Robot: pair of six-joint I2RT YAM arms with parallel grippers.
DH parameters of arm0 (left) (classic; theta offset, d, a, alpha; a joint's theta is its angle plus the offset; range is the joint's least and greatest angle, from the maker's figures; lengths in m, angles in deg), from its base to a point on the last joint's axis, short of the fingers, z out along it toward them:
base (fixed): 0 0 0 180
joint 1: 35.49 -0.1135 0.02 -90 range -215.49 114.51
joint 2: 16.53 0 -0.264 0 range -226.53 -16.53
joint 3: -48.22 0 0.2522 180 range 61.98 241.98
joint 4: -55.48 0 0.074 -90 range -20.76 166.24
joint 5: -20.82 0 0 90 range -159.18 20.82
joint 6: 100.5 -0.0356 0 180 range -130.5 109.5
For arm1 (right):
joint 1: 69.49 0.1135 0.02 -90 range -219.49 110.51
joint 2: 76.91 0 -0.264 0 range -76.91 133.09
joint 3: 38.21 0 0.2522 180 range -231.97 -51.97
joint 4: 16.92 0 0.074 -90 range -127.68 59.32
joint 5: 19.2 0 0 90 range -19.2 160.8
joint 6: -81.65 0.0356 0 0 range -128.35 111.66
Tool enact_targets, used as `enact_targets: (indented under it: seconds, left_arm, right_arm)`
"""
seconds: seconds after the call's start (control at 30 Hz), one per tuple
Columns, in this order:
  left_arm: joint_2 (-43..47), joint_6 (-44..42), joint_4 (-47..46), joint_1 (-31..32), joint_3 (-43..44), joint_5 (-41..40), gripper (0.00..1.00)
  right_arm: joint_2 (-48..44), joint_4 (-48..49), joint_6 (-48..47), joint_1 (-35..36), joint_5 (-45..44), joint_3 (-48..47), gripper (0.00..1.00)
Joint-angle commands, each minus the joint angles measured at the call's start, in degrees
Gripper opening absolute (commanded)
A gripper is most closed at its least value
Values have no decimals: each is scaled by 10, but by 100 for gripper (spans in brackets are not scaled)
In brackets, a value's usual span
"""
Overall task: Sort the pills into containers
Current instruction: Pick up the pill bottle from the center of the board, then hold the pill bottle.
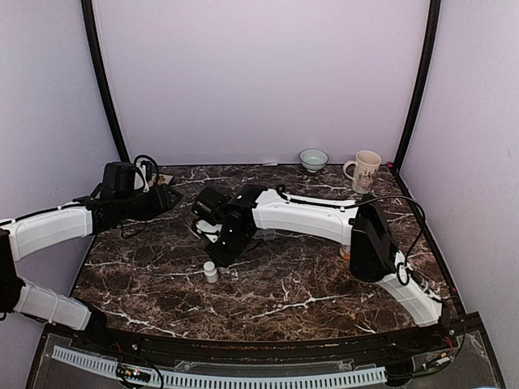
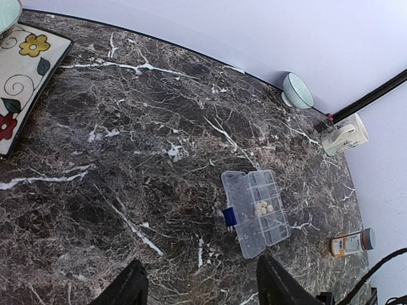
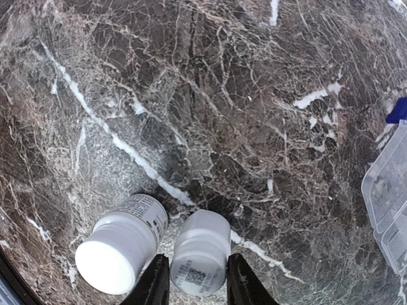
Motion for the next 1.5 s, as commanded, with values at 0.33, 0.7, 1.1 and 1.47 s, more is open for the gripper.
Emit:
enact_targets:
  seconds: [0.33,0.7,1.1,1.47]
  left_arm:
    - [-4,3,-19,-5,2,14,61]
    - [-29,27,-134,-9,3,140,88]
    - [-111,114,-391,-10,20,430,97]
    - [-198,228,-557,23,67,526,63]
  right_arm:
    - [6,-13,-6,-2,1,-13,10]
    - [-117,68,40,-43,3,84,1]
    - [-310,219,148,-132,175,237,1]
    - [-401,414,278,-170,313,382,1]
